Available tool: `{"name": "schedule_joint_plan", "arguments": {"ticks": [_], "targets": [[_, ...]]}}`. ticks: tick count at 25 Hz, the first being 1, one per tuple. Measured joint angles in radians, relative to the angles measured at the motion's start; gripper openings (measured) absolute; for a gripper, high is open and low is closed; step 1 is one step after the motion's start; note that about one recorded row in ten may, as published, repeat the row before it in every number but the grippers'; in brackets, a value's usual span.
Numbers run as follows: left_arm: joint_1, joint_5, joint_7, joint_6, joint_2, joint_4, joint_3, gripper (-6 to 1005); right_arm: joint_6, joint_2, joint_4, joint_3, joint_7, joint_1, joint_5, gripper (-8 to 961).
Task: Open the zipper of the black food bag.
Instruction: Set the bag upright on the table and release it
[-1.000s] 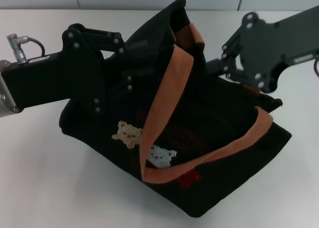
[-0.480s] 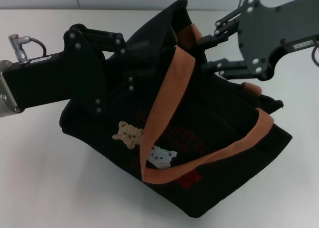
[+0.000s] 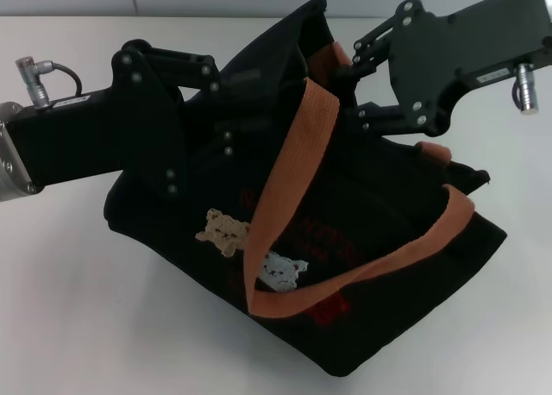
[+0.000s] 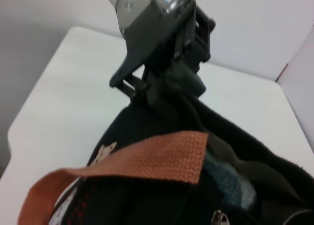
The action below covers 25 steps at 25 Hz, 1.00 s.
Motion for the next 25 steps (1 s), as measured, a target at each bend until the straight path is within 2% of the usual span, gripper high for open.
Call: {"name": "schedule_joint_plan", "arguments": {"ticks": [8,16,25], "targets": [[-0.004,0.000,-0.001,0.000,0.000,0.000,0.000,192,0.009,0.001,0.042,-0.008,-0.001,0.036,-0.011,367],[-0.005,0.000,-0.001,-0.001,0.000,0.000,0.002,191,0.045,0.001,0.056,-0.060,-0.002,0.050,-0.017,364],[-0.005,0.000,-0.001,-0.001,0.002,0.000,0.002,191,0.008,-0.002,0.096,-0.082,0.006,0.087,-0.018,357]]}}
